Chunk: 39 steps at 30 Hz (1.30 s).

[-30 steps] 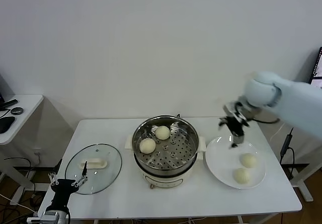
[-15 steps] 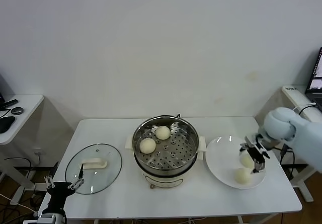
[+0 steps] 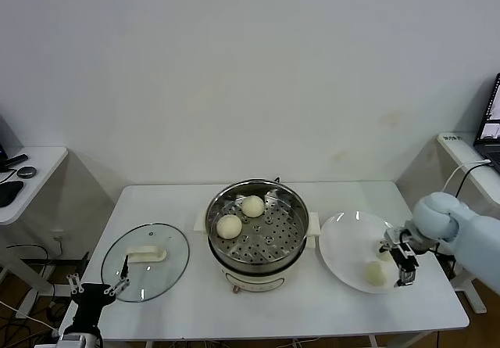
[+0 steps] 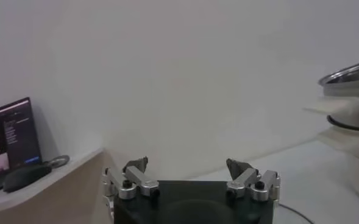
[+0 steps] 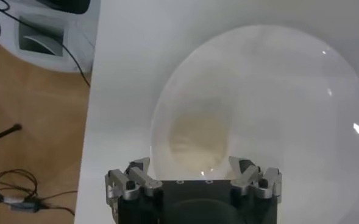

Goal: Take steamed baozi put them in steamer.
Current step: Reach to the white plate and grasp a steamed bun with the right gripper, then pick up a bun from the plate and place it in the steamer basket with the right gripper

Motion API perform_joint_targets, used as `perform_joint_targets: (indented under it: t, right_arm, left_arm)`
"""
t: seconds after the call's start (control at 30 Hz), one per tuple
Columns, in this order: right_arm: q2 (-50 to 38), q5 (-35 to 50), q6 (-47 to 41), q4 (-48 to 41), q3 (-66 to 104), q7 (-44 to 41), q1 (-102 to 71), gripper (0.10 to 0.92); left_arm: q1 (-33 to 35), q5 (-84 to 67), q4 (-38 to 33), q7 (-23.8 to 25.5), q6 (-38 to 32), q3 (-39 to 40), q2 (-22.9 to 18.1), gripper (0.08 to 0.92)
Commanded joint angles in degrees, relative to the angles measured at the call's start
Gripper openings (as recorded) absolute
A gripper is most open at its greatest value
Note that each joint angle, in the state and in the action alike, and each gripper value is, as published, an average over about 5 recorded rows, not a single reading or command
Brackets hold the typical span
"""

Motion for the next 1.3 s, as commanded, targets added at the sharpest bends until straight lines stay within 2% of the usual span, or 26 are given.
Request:
perform_joint_targets:
  t: [0.03, 0.17, 0.3, 0.9, 1.0, 1.13, 1.3]
  right_arm:
    - [2.39, -1.24, -0.75, -2.01, 2.11, 1.90, -3.04, 0.823]
    - [3.08, -1.37, -1.24, -2.61, 1.75, 2.19, -2.62, 0.817]
    - [3.19, -1.59, -2.18, -2.96, 1.51, 2.58, -2.64, 0.777]
    - [1.04, 1.68, -3.81, -0.16, -0.86, 1.26, 2.13, 0.464]
    - [-0.38, 4.19, -3.29, 0.76, -3.20, -0.03, 6.89, 0.425]
    - [-0.58, 8.75, -2.09, 0.89, -9.90, -2.50, 19.67, 0.422]
    - [4.42, 15.90, 0.61, -0.42, -21.27, -3.86, 40.89, 0.425]
  left_arm:
    - [-0.03, 0.01, 0.03, -0.03, -0.05, -0.13, 0.01, 0.823]
    - [-0.14, 0.09, 0.25, -0.08, -0.14, -0.27, -0.07, 0.823]
    - [-0.18, 0.12, 0.36, -0.12, -0.16, -0.28, -0.20, 0.823]
    - [-0.13, -0.19, -0.07, -0.27, -0.37, -0.29, -0.51, 0.823]
    - [-0.10, -0.29, -0.20, -0.26, -0.41, -0.29, -0.52, 0.823]
    - [-0.31, -0.44, -0.35, -0.24, -0.37, -0.21, -0.41, 0.823]
    - [-0.92, -0.84, -0.47, -0.18, -0.24, -0.05, -0.08, 0.823]
